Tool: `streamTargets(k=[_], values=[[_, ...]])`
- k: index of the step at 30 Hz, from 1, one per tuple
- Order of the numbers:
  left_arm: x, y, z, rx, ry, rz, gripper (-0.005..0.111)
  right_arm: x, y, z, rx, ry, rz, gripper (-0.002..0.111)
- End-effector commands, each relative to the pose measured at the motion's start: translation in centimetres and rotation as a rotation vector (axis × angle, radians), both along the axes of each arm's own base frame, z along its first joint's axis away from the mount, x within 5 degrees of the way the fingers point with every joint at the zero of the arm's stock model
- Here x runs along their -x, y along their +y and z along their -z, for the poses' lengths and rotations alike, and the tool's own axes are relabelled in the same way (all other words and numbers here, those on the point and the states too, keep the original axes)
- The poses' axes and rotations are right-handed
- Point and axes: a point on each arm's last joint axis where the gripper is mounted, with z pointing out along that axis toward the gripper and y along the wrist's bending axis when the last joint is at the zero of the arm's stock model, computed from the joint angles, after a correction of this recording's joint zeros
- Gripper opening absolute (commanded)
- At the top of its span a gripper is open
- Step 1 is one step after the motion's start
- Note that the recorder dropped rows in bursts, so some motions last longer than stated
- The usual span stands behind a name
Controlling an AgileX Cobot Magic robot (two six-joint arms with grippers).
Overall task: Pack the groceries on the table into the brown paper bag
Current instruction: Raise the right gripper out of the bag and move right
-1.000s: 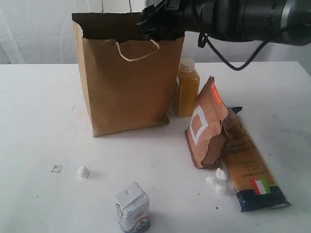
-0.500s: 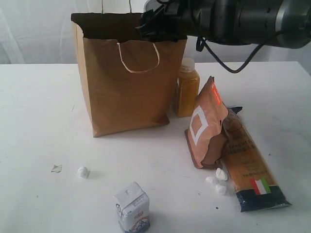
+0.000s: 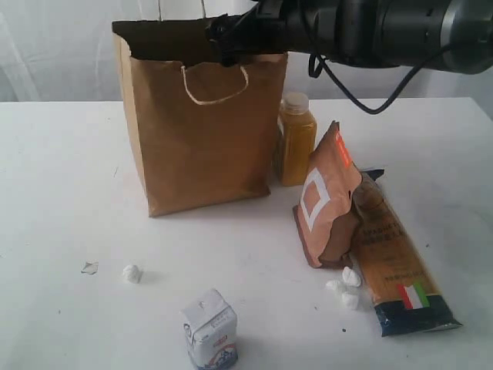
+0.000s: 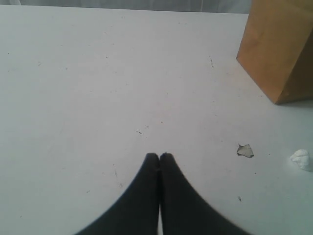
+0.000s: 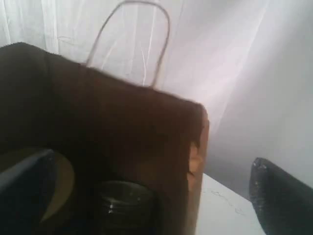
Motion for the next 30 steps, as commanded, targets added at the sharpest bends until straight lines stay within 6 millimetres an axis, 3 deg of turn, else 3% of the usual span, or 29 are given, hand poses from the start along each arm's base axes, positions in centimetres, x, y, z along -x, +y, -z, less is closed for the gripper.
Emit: streamTargets(k=[1, 10, 16, 24, 30], values=[[0.0, 0.0, 0.1, 0.003, -0.001, -0.002, 0.0, 0.2, 0.0, -0.7, -0.011, -0.016, -0.013, 0.102], [0.0, 0.0, 0.1, 0.003, -0.001, -0.002, 0.0, 0.6, 0.1, -1.4, -0.103, 0.016, -0.025, 0.102], [0.0, 0.0, 0.1, 0.003, -0.001, -0.002, 0.0, 1.9, -0.8, -4.4, -0.129, -0.046, -0.007, 0.102], [0.0, 0.0, 0.1, 0.003, -0.001, -0.002, 0.0, 4.0, -5.1, -8.3, -0.099, -0.127, 0.301, 0.102], [0.0, 0.0, 0.1, 0.003, -0.001, -0.002, 0.0, 7.4, -8.5, -7.2, 0.116, -0.141, 0.425, 0.102]])
